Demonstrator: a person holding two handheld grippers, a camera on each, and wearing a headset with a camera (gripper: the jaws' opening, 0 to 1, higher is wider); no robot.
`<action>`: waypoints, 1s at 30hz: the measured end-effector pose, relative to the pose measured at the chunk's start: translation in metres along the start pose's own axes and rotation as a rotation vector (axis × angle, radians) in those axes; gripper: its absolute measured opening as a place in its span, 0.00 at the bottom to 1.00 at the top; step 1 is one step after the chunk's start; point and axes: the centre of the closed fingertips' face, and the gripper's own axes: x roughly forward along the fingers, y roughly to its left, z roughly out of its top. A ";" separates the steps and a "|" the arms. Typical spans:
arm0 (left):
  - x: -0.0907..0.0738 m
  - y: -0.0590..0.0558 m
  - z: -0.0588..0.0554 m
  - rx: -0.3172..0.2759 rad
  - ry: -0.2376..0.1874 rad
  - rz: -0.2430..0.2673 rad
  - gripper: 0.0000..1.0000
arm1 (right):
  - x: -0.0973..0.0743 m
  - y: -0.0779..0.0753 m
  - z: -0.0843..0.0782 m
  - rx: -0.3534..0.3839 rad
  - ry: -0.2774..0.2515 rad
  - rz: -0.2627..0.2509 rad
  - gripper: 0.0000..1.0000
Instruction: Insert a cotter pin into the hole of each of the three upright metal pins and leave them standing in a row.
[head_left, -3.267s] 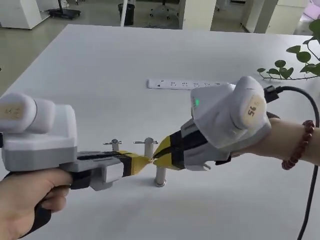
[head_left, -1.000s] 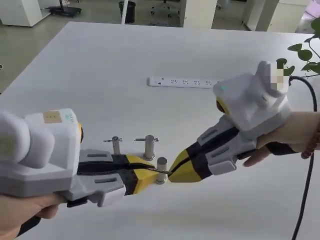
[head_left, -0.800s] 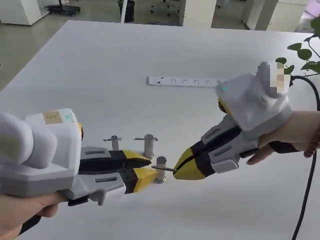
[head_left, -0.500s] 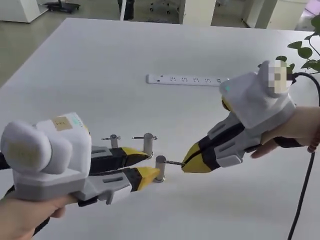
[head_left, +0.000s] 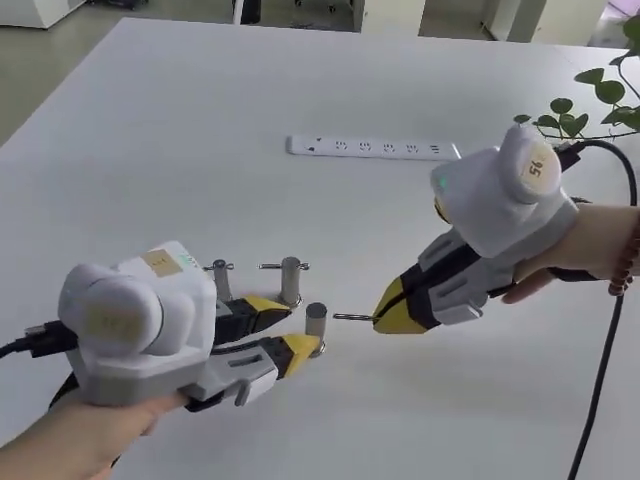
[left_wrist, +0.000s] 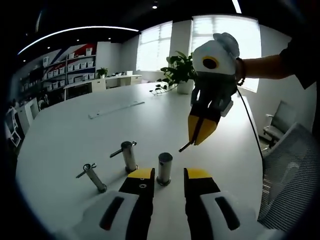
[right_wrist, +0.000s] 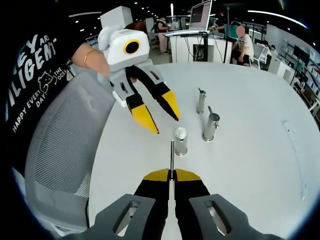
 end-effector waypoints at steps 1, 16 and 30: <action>0.003 0.001 -0.001 -0.004 0.002 -0.002 0.22 | 0.001 -0.001 -0.001 0.003 0.002 0.000 0.00; 0.027 0.003 -0.013 -0.041 0.037 0.008 0.18 | 0.013 -0.012 -0.005 -0.028 0.038 -0.007 0.00; 0.032 0.005 -0.021 -0.046 0.074 0.020 0.12 | 0.013 -0.015 -0.005 -0.039 0.037 -0.016 0.00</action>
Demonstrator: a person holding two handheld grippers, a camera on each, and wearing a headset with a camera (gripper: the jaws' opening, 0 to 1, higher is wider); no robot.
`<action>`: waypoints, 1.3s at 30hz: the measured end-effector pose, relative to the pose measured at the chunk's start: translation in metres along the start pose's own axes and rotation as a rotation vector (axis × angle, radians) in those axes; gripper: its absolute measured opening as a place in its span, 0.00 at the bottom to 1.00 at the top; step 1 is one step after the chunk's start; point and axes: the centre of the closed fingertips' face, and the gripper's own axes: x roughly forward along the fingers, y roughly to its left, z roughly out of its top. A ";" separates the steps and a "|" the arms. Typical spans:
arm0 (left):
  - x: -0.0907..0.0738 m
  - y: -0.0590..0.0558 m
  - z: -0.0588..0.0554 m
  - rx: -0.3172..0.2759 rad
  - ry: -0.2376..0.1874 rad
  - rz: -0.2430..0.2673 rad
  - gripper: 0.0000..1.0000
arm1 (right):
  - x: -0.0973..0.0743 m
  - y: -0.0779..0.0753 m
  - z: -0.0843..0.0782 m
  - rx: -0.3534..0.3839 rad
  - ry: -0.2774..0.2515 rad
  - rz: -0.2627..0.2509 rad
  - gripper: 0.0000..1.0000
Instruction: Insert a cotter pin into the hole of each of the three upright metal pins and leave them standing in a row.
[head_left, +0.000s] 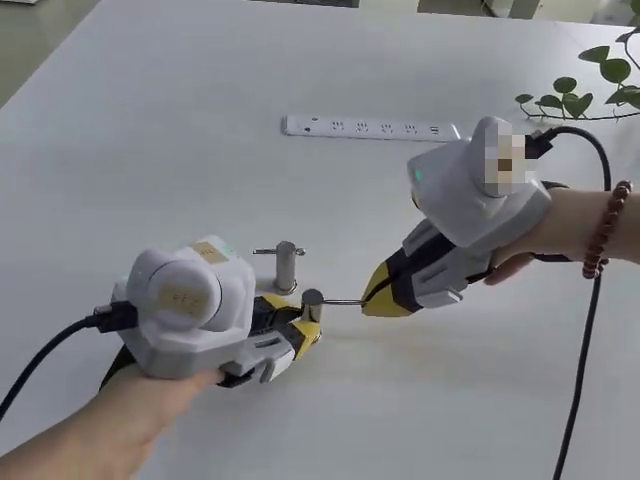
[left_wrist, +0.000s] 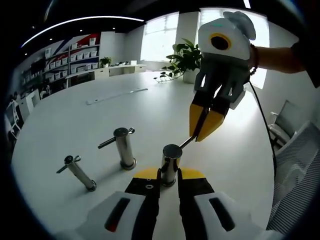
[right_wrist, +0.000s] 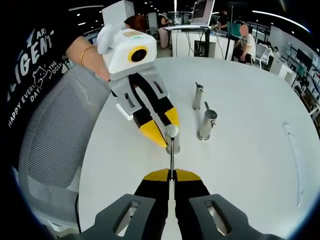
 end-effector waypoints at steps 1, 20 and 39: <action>0.001 0.000 0.000 -0.002 0.000 -0.001 0.12 | -0.001 -0.001 0.001 0.002 -0.008 -0.002 0.00; 0.005 0.001 -0.005 -0.014 0.006 0.011 0.12 | 0.010 0.000 0.015 -0.020 -0.017 0.004 0.00; 0.006 0.000 -0.008 -0.027 0.002 0.077 0.12 | 0.016 0.003 0.026 0.012 -0.020 -0.023 0.00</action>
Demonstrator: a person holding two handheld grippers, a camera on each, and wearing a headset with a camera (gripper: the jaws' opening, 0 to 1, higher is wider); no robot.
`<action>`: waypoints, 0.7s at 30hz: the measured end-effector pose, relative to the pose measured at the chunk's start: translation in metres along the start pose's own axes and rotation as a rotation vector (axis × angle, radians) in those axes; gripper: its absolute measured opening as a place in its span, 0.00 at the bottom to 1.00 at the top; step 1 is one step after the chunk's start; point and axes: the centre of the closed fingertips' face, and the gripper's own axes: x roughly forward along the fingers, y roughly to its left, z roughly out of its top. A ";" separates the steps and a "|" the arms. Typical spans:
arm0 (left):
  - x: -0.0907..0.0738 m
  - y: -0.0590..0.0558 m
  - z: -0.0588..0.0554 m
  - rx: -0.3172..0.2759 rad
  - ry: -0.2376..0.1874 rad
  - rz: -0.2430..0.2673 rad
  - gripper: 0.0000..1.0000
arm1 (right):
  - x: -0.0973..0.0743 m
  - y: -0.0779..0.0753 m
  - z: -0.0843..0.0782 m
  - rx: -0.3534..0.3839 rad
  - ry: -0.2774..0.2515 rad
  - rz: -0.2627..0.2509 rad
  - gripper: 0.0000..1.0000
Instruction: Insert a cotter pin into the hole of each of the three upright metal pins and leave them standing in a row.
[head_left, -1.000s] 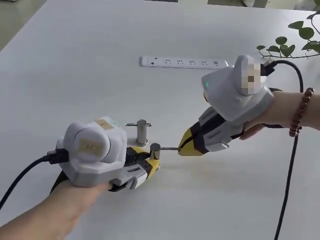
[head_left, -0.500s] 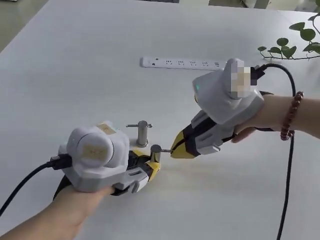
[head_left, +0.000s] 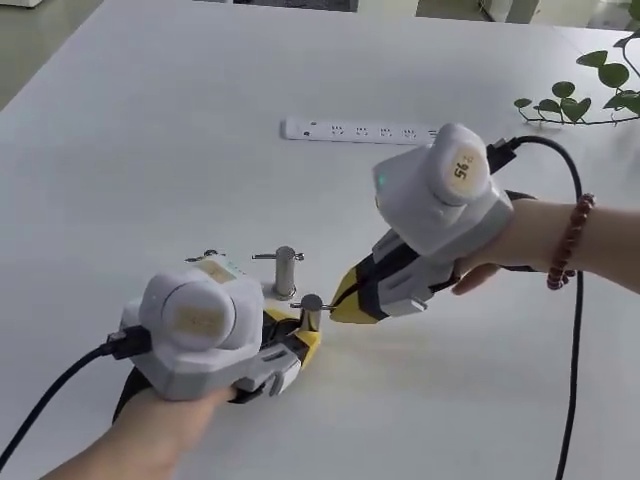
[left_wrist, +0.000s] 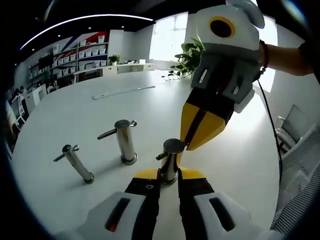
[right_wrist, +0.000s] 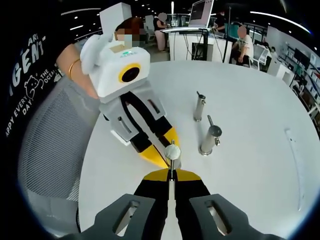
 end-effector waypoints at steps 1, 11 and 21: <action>0.000 0.000 0.000 0.001 0.000 0.003 0.12 | 0.000 0.000 0.000 0.000 0.001 -0.001 0.00; -0.001 0.001 0.000 -0.014 -0.001 0.014 0.12 | -0.002 0.000 -0.002 0.031 -0.037 -0.012 0.06; -0.001 0.002 -0.001 -0.025 -0.002 0.021 0.12 | -0.008 0.001 0.001 0.043 -0.060 -0.046 0.00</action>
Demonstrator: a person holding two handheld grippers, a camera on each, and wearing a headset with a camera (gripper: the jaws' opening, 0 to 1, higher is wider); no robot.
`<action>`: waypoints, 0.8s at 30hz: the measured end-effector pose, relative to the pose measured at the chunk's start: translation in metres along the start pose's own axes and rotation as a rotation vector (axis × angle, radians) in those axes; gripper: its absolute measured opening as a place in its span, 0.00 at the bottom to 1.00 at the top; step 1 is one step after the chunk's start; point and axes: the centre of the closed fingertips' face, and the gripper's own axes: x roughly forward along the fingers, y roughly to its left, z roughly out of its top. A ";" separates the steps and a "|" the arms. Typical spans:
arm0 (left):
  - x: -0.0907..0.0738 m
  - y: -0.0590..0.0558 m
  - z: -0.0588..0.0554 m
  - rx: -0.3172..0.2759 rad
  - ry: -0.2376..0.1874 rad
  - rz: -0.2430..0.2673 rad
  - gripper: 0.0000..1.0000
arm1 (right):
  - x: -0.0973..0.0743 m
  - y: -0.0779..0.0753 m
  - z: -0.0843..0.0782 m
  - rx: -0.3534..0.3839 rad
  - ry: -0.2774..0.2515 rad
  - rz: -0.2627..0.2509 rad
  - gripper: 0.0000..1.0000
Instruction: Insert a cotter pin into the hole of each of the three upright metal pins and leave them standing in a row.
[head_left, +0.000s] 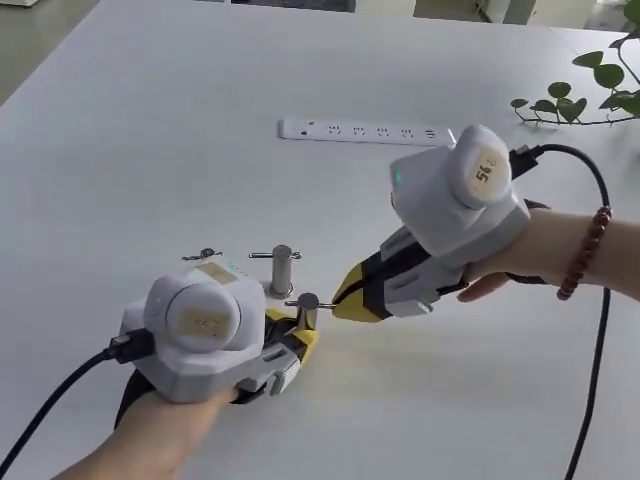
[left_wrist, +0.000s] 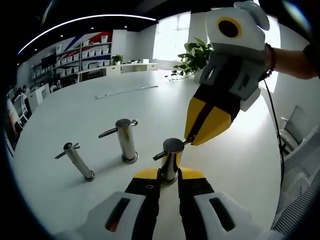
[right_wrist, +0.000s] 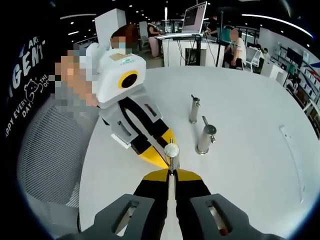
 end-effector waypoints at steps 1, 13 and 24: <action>0.000 0.000 0.000 -0.001 0.000 0.000 0.12 | 0.000 0.000 0.000 0.000 -0.001 0.000 0.00; 0.000 0.000 0.000 -0.004 -0.001 0.005 0.12 | 0.004 -0.004 0.002 -0.025 0.020 -0.019 0.00; 0.000 -0.001 0.000 -0.005 -0.006 0.019 0.12 | 0.008 -0.006 0.005 -0.025 0.031 -0.028 0.00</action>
